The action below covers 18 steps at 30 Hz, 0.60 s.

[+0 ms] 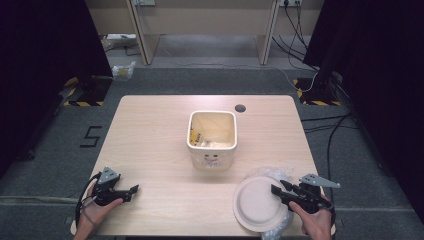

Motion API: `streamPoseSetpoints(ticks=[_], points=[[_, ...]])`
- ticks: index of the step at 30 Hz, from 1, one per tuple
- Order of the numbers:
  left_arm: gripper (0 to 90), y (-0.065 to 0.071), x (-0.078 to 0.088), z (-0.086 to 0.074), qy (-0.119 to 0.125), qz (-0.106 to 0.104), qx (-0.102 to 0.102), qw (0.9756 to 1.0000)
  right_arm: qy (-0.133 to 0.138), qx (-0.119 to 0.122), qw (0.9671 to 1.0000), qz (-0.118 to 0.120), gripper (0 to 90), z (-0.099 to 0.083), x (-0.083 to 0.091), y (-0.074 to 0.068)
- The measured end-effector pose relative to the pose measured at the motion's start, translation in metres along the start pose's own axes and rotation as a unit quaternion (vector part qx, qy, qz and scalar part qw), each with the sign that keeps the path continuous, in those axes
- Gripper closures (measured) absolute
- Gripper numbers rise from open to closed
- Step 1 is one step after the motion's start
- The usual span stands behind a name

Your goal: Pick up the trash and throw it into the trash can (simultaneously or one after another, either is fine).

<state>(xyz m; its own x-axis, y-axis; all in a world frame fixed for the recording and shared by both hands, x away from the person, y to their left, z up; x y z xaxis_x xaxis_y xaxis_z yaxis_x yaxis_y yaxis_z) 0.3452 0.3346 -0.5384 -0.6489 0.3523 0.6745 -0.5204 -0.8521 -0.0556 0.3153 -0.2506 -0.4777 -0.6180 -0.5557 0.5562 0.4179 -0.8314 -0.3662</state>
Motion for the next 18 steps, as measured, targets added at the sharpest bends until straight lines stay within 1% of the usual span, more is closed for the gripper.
streamPoseSetpoints(ticks=[2,10,11,12,14,16,17,18], points=[[12.1,0.0,0.0,0.0,-0.001,0.0,-0.001,1.0,0.008,-0.001,1.0,0.002,59.3,0.001,0.002,-0.001],[12.1,0.0,0.0,0.0,0.0,0.0,0.0,1.0,0.036,0.001,0.9993,0.001,65.1,0.006,0.008,-0.004],[12.0,0.0,0.0,0.0,0.0,0.0,0.0,1.0,0.041,0.0,0.9992,0.002,71.1,0.007,0.009,-0.004],[12.0,0.0,0.0,0.0,-0.001,0.0,-0.001,1.0,0.048,0.004,0.9988,0.003,79.7,0.008,0.01,-0.004],[12.1,0.0,0.0,0.0,-0.001,0.0,-0.001,1.0,0.059,0.002,0.9983,0.004,80.2,0.01,0.013,-0.002],[12.0,0.0,0.0,0.0,0.0,0.0,0.0,1.0,0.06,0.001,0.9982,0.004,79.8,0.011,0.014,-0.001],[12.0,0.0,0.0,0.0,0.0,0.0,0.0,1.0,0.059,0.0,0.9983,0.004,78.0,0.011,0.015,0.0],[12.0,0.0,0.0,0.0,0.0,0.0,0.0,1.0,0.059,-0.004,0.9982,0.004,73.4,0.011,0.015,0.0]])
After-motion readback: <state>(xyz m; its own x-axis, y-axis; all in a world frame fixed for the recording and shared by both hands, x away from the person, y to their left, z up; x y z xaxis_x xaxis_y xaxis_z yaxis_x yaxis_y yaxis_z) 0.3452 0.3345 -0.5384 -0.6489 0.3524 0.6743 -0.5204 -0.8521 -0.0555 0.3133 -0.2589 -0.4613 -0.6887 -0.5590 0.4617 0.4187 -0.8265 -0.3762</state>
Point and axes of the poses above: each handheld gripper's, and its own axes: x roughly backward along the jaws, z roughly out of its top, y roughly to its right, the point moved 2 cm from there along -x, roughly forward along the jaws, and after that the axes turned 6 degrees about -x, right-handed, at the moved point
